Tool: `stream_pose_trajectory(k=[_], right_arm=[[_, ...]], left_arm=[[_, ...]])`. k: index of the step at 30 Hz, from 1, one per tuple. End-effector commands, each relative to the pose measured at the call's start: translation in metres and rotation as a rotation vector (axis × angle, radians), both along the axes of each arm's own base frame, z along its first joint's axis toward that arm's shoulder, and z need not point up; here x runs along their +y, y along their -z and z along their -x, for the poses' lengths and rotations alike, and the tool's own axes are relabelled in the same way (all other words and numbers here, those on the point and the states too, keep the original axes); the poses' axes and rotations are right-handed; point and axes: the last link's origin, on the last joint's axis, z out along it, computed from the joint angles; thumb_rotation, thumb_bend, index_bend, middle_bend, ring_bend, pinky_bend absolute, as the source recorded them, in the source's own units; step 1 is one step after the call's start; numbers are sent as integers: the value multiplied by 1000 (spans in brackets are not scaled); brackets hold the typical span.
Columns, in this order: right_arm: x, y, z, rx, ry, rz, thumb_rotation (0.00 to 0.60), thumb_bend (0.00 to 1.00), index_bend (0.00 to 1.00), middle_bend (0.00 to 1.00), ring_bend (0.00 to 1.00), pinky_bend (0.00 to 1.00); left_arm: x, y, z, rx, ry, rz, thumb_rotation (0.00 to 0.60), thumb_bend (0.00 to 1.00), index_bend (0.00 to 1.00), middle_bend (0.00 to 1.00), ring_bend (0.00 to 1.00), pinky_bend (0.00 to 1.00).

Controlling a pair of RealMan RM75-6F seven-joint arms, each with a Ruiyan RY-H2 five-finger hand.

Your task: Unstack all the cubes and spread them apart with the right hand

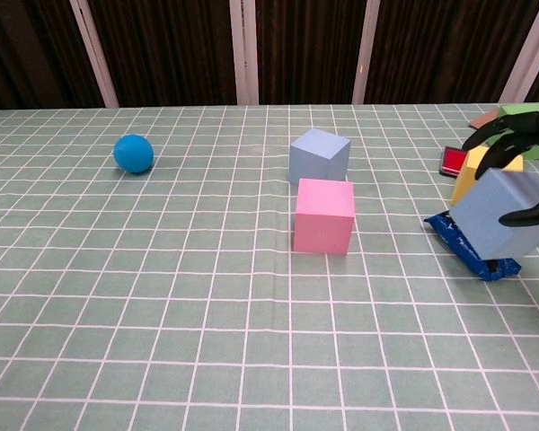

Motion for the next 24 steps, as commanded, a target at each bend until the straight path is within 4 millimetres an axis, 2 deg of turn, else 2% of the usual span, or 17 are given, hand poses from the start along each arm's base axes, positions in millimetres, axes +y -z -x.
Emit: stream_pose_trajectory(k=[1, 4, 9, 14, 17, 19, 21, 24], right_arm=[[-1, -5, 3, 41, -7, 8, 600, 117, 149, 163, 57, 0], [-1, -8, 4, 59, -2, -2, 600, 99, 113, 79, 3, 0], [0, -21, 1, 46, 3, 22, 600, 90, 102, 64, 0, 0], [8, -51, -4, 2, -27, 167, 600, 90, 101, 64, 1, 0], [24, -58, -1, -6, -45, 194, 600, 90, 101, 64, 18, 0], [40, -56, 1, -36, -58, 123, 600, 89, 101, 63, 21, 0], [57, -56, 7, -57, -64, 70, 600, 89, 101, 64, 21, 0], [84, -57, 20, -36, -90, 114, 600, 90, 101, 64, 21, 0]], left_arm=[[0, 0, 0, 1, 0, 0, 600, 255, 163, 0, 0, 0], [0, 1, 0, 1, 0, 0, 600, 255, 163, 0, 0, 0], [0, -1, 0, -3, -1, -2, 600, 255, 163, 0, 0, 0], [0, -2, 1, -7, -1, -7, 600, 254, 163, 0, 0, 0], [1, -1, 0, -7, 3, -7, 600, 255, 164, 0, 0, 0], [1, -1, 0, -4, 9, -4, 600, 255, 164, 0, 0, 0], [2, 0, -1, -1, 19, -2, 600, 255, 163, 0, 0, 0], [1, 1, -3, 3, 43, -2, 600, 255, 162, 0, 0, 0]])
